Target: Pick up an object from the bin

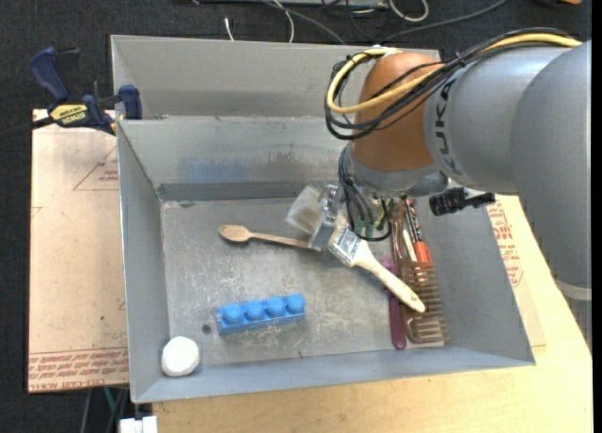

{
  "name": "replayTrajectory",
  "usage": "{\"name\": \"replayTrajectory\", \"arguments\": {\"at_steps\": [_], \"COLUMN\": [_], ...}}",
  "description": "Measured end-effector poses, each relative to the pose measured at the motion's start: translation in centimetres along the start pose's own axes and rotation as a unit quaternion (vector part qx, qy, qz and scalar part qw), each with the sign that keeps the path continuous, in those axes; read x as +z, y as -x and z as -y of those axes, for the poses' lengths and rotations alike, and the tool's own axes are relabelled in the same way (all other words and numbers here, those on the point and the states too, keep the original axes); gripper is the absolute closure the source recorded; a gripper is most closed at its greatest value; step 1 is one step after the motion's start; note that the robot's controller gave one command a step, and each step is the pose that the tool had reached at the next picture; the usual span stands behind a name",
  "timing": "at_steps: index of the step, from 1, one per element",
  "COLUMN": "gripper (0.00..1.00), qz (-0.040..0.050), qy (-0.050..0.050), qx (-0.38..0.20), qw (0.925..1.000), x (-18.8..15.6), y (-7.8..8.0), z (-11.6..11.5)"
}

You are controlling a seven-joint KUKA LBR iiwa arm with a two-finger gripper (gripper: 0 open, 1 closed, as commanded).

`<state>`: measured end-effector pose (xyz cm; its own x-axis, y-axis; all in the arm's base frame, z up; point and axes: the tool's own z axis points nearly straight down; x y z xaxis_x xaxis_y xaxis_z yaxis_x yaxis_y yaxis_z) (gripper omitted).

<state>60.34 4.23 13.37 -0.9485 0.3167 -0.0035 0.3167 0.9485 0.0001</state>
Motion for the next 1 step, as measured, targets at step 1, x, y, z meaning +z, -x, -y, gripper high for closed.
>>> {"name": "replayTrajectory", "arguments": {"at_steps": [1], "gripper": [1.00], "qz": [0.0001], "qy": [0.000], "qx": [-0.001], "qw": [1.0000], "x": [-3.14], "y": [0.02], "z": [-0.01]}}
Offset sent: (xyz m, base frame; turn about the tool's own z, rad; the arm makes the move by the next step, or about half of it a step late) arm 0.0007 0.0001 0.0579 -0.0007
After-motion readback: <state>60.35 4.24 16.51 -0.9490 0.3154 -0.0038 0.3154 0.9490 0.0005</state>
